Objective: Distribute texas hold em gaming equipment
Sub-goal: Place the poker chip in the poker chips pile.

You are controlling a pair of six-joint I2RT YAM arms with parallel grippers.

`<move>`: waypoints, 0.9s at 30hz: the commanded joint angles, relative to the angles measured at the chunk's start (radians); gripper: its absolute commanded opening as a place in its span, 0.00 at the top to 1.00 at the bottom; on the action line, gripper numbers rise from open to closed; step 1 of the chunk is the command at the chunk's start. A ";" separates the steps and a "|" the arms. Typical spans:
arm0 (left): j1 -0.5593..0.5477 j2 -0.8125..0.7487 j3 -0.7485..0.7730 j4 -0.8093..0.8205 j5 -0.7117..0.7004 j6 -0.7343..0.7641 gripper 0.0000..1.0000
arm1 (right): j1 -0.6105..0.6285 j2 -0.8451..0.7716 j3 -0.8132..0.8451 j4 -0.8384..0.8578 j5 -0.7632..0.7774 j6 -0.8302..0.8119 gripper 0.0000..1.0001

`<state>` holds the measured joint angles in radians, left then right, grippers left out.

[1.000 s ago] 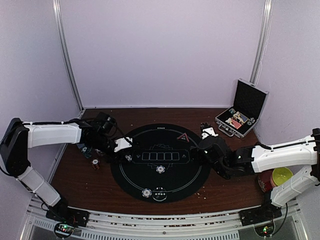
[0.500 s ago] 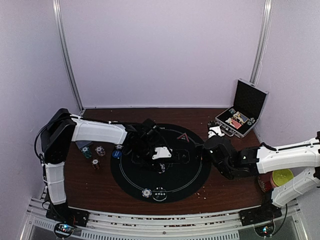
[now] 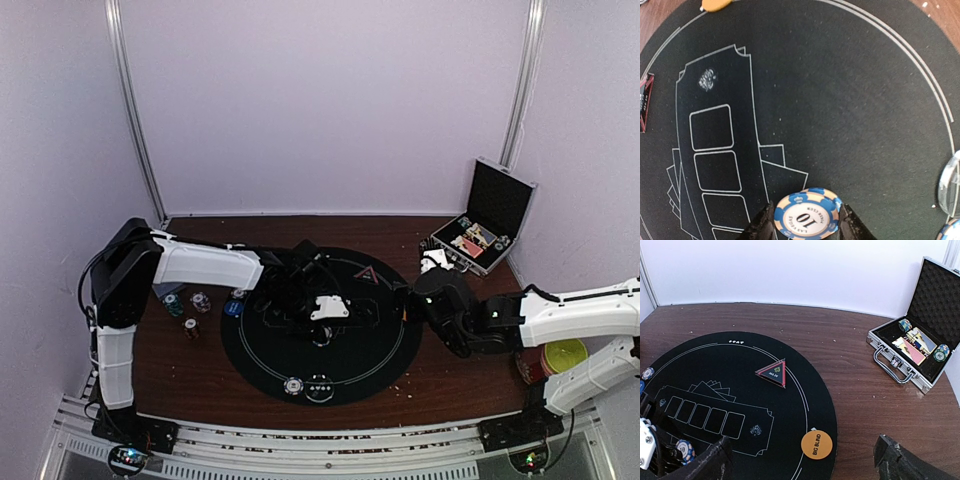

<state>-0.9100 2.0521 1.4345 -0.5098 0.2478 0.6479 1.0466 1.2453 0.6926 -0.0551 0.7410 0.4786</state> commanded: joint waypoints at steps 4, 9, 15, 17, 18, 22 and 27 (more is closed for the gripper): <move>-0.003 0.008 -0.006 0.022 -0.042 -0.003 0.57 | -0.005 -0.014 -0.014 0.006 0.014 0.008 0.00; -0.003 0.013 -0.005 0.018 -0.048 0.000 0.52 | -0.005 -0.015 -0.014 0.006 0.014 0.008 0.00; -0.003 0.003 0.000 0.017 -0.034 -0.005 0.26 | -0.005 -0.010 -0.013 0.006 0.007 0.004 0.00; -0.001 -0.019 0.001 0.029 -0.046 -0.014 0.20 | -0.005 -0.004 -0.010 0.006 0.001 0.001 0.00; 0.000 -0.039 -0.002 0.036 -0.057 -0.014 0.17 | -0.004 0.000 -0.008 0.006 -0.002 -0.003 0.00; 0.042 -0.182 -0.027 0.046 -0.068 -0.027 0.05 | -0.005 0.051 0.004 0.018 -0.051 -0.034 0.00; 0.163 -0.387 -0.117 0.048 -0.039 -0.037 0.02 | 0.009 0.190 0.096 -0.027 -0.171 -0.065 0.00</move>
<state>-0.8478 1.8370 1.3678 -0.4988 0.1902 0.6312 1.0470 1.3457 0.7078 -0.0444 0.6643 0.4450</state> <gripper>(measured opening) 0.978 0.999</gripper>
